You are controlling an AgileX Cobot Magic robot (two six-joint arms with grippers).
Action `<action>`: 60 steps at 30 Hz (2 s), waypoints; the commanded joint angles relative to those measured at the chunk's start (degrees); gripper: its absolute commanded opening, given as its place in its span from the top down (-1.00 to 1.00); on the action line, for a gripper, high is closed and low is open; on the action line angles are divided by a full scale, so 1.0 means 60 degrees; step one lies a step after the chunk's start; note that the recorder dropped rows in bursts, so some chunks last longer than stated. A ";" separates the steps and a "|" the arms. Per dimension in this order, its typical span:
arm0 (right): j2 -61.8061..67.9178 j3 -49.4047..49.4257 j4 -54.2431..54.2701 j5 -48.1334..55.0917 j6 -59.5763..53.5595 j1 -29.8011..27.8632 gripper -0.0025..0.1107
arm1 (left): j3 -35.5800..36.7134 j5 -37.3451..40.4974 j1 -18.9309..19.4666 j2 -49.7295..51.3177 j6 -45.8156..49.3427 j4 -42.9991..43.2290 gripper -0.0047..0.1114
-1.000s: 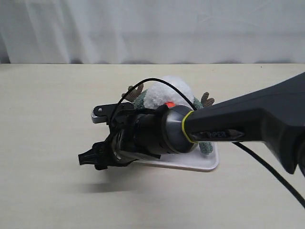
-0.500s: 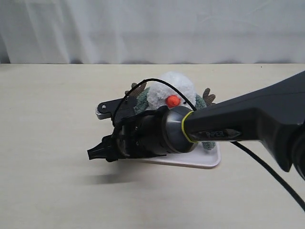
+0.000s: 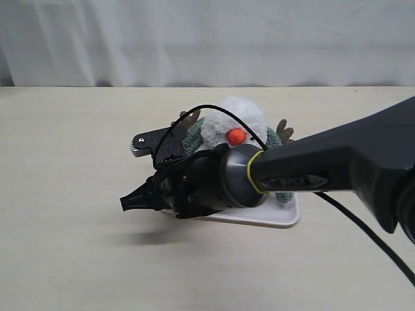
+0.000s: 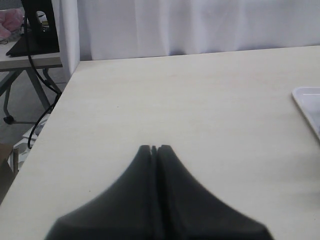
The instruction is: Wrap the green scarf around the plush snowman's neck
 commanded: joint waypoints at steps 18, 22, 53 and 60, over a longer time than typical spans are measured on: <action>-0.1235 -0.0004 0.1814 0.1828 -0.3210 0.0601 0.88 | 0.0019 -0.0074 0.0010 -0.0004 -0.0013 -0.0030 0.92; -0.1577 -0.0004 0.2727 0.3216 -0.4845 0.0792 0.88 | 0.0019 -0.0074 0.0010 -0.0004 -0.0013 -0.0030 0.92; -0.2372 0.2060 0.3784 0.5870 -0.7914 0.0771 0.88 | 0.0019 -0.0093 0.0010 -0.0004 -0.0013 -0.0012 0.92; -0.1966 0.2469 0.3012 0.5892 -0.7485 0.0771 0.88 | 0.0019 -0.0093 0.0010 -0.0004 -0.0013 -0.0012 0.92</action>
